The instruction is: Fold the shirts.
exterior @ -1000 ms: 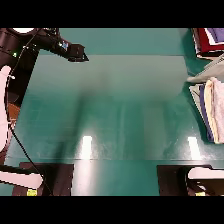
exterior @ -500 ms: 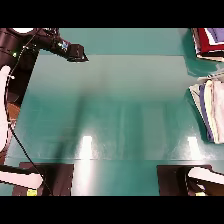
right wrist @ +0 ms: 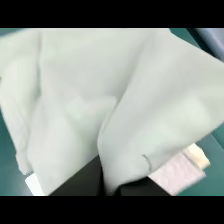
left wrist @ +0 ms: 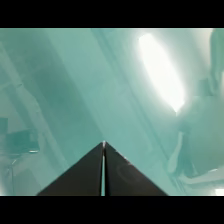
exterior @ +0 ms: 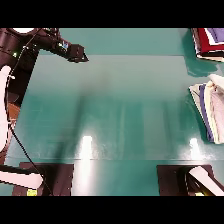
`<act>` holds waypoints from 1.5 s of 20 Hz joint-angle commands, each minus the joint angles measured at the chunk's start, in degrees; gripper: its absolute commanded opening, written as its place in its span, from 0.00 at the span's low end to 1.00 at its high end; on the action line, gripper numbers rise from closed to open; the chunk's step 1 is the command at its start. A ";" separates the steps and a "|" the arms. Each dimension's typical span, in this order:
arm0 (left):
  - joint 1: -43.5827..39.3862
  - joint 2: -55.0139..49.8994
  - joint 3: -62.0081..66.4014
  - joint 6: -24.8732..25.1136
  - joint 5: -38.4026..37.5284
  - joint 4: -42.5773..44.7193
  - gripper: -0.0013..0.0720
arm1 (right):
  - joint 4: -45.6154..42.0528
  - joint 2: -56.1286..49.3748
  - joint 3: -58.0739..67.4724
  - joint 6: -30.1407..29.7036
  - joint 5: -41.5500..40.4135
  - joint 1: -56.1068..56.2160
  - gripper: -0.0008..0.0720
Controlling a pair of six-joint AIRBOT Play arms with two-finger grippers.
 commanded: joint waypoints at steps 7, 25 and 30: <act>0.02 0.02 0.00 0.33 -1.16 0.02 0.06 | 3.50 4.09 -12.50 2.12 -0.87 -2.75 0.60; 0.02 0.02 0.00 0.28 0.79 -0.42 0.06 | 16.41 -9.57 -3.48 3.34 -12.04 58.53 0.60; 0.02 0.02 0.02 0.28 0.76 -0.42 0.06 | 16.55 -12.15 0.07 3.30 -11.96 61.07 0.03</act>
